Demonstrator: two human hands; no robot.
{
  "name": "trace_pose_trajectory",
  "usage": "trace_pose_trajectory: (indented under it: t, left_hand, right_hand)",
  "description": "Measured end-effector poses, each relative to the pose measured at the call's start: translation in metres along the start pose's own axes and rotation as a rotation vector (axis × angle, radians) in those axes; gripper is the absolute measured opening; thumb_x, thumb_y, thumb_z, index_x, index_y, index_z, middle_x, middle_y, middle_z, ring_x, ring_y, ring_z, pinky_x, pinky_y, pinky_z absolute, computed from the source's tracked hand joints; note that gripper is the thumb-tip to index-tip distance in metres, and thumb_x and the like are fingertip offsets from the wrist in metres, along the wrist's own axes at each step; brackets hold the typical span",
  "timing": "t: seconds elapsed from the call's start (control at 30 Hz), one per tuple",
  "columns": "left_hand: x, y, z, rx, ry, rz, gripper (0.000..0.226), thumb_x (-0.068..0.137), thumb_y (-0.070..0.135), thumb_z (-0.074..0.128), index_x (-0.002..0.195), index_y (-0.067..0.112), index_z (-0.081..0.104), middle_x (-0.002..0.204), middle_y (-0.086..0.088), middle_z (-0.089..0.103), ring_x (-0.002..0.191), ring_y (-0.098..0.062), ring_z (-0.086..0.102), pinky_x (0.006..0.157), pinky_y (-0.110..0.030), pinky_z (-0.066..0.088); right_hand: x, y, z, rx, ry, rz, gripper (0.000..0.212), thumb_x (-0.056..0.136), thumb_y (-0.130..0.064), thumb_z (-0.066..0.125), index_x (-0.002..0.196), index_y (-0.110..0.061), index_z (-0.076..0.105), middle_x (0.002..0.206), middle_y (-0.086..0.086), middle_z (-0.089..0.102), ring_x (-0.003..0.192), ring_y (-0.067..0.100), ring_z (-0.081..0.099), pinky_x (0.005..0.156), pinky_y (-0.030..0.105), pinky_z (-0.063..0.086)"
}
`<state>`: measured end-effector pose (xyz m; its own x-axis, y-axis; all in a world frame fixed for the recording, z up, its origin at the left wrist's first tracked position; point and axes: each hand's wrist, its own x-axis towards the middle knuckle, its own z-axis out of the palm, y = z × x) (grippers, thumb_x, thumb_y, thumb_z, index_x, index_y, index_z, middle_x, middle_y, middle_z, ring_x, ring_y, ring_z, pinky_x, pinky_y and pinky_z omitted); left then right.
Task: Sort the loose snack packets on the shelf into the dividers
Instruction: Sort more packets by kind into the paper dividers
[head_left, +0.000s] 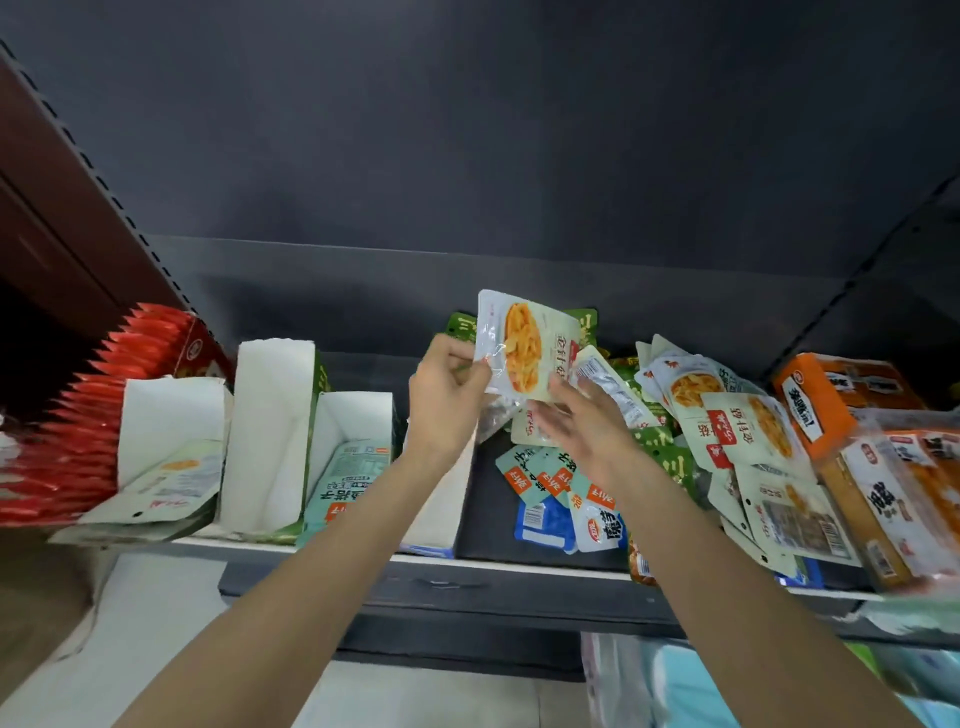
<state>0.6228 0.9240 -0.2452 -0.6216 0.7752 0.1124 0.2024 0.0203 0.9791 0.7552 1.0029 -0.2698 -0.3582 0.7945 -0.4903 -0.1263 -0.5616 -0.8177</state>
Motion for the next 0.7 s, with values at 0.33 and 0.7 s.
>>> trace_pose_trajectory:
  t: [0.33, 0.7]
  left_hand:
    - [0.004, -0.011, -0.165, 0.141, 0.050, -0.003, 0.072, 0.078, 0.007, 0.073, 0.135, 0.019, 0.031, 0.111, 0.005, 0.053, 0.092, -0.009, 0.057, 0.067, -0.008, 0.047]
    - [0.000, -0.050, -0.323, 0.540, 0.015, 0.144, 0.036, 0.083, 0.015, 0.070, 0.117, 0.015, 0.059, 0.114, 0.001, 0.063, 0.102, -0.014, 0.059, 0.084, -0.023, 0.043]
  right_hand:
    - [-0.054, 0.021, 0.134, -0.031, -0.089, -0.301, 0.037, 0.080, 0.005, 0.066, 0.107, -0.016, 0.051, 0.101, 0.008, 0.067, 0.090, 0.018, 0.066, 0.066, 0.022, 0.055]
    - [-0.095, 0.098, 0.273, -0.566, -0.154, -0.642, 0.022, 0.080, -0.001, 0.069, 0.092, -0.018, 0.062, 0.097, -0.004, 0.066, 0.093, 0.010, 0.064, 0.075, 0.031, 0.057]
